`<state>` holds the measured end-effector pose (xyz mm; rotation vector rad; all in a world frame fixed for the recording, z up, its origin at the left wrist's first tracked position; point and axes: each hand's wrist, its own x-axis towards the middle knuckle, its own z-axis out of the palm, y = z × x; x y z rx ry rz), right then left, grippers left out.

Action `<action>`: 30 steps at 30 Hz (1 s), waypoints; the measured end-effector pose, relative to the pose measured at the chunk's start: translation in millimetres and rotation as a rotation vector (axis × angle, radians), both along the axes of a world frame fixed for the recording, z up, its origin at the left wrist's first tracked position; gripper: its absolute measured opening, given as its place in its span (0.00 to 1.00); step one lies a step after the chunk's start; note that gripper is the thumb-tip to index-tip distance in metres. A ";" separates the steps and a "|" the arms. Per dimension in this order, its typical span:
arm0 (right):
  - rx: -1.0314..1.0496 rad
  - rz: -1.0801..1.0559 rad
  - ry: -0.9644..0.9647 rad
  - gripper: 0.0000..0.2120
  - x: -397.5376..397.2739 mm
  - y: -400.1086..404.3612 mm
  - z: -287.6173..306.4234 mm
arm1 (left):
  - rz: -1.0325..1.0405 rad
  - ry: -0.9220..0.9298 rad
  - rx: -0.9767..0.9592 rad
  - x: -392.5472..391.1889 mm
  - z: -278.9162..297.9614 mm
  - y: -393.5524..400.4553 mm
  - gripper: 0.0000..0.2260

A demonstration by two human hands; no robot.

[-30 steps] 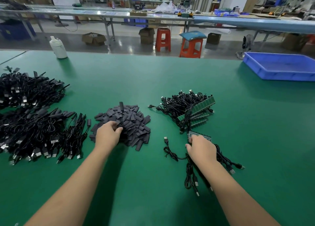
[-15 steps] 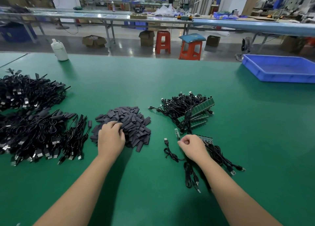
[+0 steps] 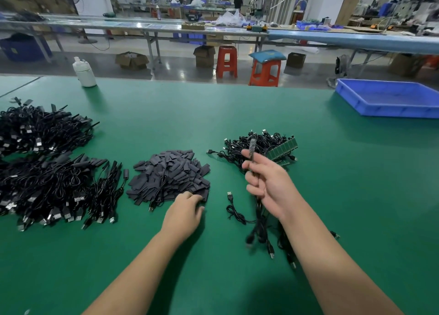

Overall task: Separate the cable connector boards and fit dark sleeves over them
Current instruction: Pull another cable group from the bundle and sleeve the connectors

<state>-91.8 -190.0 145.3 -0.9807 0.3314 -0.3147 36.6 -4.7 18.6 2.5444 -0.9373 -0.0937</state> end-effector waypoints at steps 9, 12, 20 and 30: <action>-0.520 0.048 0.423 0.11 -1.9 35.4 -41.7 | 0.057 -0.054 0.114 0.8 -10.8 9.2 0.14; -0.679 0.049 0.459 0.12 -0.4 49.0 -54.4 | 0.054 -0.038 0.118 2.8 -9.9 10.6 0.11; -0.767 0.226 0.596 0.14 9.2 63.6 -76.5 | 0.164 0.276 -0.081 7.5 -6.5 12.9 0.08; -1.053 0.298 0.710 0.16 7.0 51.2 -98.7 | 0.057 0.502 -0.403 -4.2 2.1 31.8 0.08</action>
